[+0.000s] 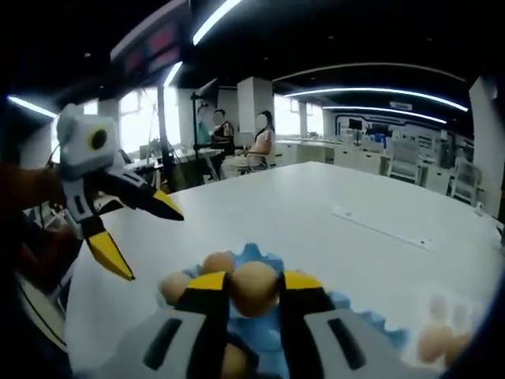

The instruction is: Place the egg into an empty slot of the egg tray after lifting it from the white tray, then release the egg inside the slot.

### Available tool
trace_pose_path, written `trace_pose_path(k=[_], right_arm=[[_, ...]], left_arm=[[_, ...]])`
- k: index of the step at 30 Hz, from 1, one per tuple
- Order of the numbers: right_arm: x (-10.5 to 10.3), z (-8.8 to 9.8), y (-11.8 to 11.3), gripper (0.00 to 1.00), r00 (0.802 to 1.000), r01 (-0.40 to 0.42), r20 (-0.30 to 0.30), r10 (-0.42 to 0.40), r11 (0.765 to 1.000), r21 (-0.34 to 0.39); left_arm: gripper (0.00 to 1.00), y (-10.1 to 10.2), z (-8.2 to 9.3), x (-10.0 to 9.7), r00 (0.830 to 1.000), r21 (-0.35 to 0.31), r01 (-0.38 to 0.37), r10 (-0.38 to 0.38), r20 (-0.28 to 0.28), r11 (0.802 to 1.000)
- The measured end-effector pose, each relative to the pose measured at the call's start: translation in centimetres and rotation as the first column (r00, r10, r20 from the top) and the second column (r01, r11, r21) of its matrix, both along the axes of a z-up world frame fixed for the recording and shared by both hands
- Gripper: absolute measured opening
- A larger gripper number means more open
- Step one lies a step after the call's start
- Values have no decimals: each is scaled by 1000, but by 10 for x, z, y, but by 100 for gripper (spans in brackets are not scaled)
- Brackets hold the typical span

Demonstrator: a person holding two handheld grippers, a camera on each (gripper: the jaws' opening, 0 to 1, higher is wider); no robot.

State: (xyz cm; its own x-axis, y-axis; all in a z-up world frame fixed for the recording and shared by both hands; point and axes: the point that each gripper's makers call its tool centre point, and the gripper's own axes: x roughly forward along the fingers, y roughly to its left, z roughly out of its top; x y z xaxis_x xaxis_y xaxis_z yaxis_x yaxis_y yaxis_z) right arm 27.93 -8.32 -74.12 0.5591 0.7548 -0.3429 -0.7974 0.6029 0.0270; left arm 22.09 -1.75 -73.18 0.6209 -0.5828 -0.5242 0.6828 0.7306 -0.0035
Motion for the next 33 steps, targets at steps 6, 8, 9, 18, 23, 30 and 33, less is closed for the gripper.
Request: trace_pose_path(k=[6,8,9,18,23,30,33], right_arm=[[-1,-8,10,24,1000,-25,-8,25,1000,-16],[0,-10,12,24,1000,-26,-15,26,1000,-15],[1,-12,13,24,999,-27,-21,26,1000,-15],[3,-22,15,24,995,-8,-100,8,1000,3],[3,-29,14,24,986,6,-166,-4,1000,15],[3,-27,16,24,989,-16,-149,16,1000,4],[2,-28,18,24,991,-40,-126,36,999,-28]], left_arm=[[64,2,-1,0,1000,-2,-4,4,0,1000],[64,2,-1,0,1000,-1,-4,4,-1,1000],[64,3,-1,-1,1000,0,-5,5,-2,1000],[64,4,-2,0,1000,-1,-7,7,-3,1000],[64,4,-2,1,1000,-2,-8,8,-1,1000],[64,4,-2,1,1000,-1,-6,6,-3,1000],[63,4,-1,2,1000,0,-5,5,-1,1000]])
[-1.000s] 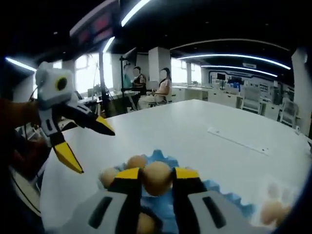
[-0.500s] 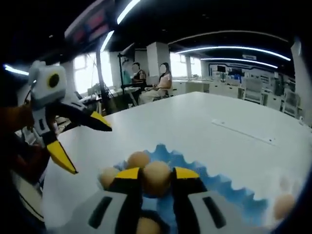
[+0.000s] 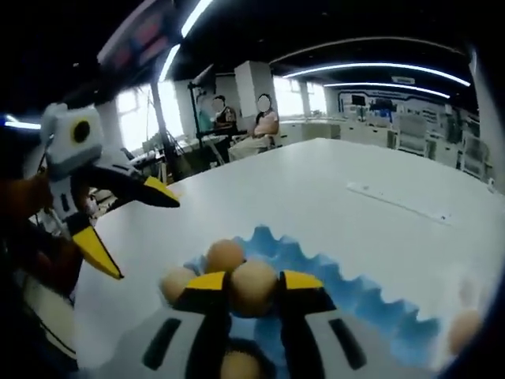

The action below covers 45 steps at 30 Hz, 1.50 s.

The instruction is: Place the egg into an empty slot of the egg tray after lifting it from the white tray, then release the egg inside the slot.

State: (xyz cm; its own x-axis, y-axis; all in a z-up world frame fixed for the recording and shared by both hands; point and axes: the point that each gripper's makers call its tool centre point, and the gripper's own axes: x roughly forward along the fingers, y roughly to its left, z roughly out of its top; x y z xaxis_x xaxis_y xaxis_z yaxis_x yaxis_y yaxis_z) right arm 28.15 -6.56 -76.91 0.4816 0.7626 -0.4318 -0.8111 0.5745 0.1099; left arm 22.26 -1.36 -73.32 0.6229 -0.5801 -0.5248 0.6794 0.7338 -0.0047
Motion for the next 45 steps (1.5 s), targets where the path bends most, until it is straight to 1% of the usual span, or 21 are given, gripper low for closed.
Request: trace_pose_path(k=[1,7,18,22,26,29,33,34,36,38,39,42,45], right_arm=[[-1,0,0,25,1000,-10,13,10,1000,-15],[-1,-1,0,25,1000,-24,9,24,1000,-12],[-3,-1,-4,25,1000,-21,11,21,1000,-8],[-6,-1,-10,24,1000,-14,6,14,1000,-7],[-9,1,-22,23,1000,6,6,-6,1000,-7],[-8,4,-38,23,999,38,31,-38,999,-7],[-5,7,-56,23,997,80,24,-80,997,4],[-4,8,-63,23,995,94,32,-94,996,6],[-3,7,-69,23,994,106,25,-106,994,0],[-3,7,-81,23,991,130,16,-130,991,0],[-2,7,-86,23,990,143,23,-143,990,0],[-3,5,-98,23,987,160,21,-160,987,-9],[-2,7,-115,23,980,197,38,-197,980,-11]], left_arm=[[63,0,0,0,1000,0,1,-1,1,1000],[63,-1,2,0,1000,2,3,-3,3,1000],[63,-2,6,-1,1000,6,1,-1,12,1000],[63,-3,8,-1,1000,2,1,-1,17,1000],[63,-3,8,0,1000,2,-5,5,21,1000],[63,-5,7,0,1000,-1,-1,1,19,1000],[63,-7,7,-1,1000,-2,6,-6,19,1000],[63,-7,8,-1,1000,-1,5,-5,20,1000],[63,-7,8,-1,1000,-2,5,-4,20,1000],[63,-7,8,0,1000,-2,6,-6,22,1000],[63,-7,9,0,1000,-1,6,-6,25,1000],[63,-8,10,0,1000,-2,7,-7,27,1000],[63,-7,10,0,1000,-1,6,-6,28,1000]])
